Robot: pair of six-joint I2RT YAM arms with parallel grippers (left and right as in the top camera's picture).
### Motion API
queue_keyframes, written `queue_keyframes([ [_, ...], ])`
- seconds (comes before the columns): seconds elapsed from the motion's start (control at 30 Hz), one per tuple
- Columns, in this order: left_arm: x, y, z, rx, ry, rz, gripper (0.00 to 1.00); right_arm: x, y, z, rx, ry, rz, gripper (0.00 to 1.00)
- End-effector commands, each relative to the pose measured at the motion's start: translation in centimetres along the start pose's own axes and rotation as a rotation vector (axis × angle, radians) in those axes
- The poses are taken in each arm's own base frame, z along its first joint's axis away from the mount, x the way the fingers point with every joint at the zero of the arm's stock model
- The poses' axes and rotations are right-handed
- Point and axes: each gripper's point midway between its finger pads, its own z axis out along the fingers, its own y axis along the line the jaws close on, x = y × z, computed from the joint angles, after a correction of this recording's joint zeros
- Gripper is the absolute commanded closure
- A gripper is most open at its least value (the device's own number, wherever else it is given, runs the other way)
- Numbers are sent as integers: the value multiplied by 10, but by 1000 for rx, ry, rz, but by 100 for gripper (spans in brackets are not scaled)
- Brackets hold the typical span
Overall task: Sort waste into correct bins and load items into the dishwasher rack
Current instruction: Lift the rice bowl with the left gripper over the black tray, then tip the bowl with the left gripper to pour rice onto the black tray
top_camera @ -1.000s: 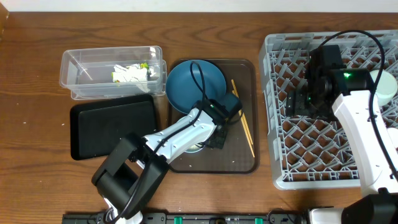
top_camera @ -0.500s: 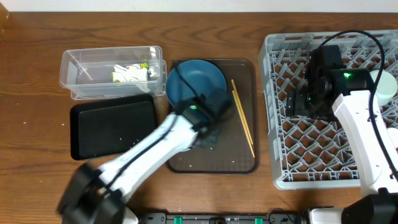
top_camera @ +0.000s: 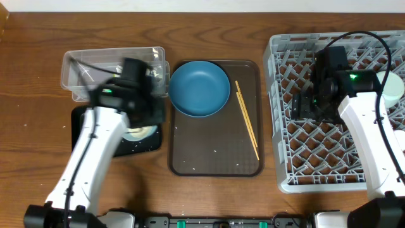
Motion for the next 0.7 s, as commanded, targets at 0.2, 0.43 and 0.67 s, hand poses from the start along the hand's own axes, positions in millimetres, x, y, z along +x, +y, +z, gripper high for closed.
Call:
queue_keyframes([
  [0.2, -21, 22, -17, 467, -52, -152, 94, 1, 0, 0, -3, 4, 12, 15],
  [0.43, -26, 37, -5, 744, -48, -295, 94, 2, 0, 0, -2, 8, 12, 15],
  [0.67, -36, 42, 2, 944, -36, -376, 94, 2, 0, 0, -1, 8, 4, 17],
])
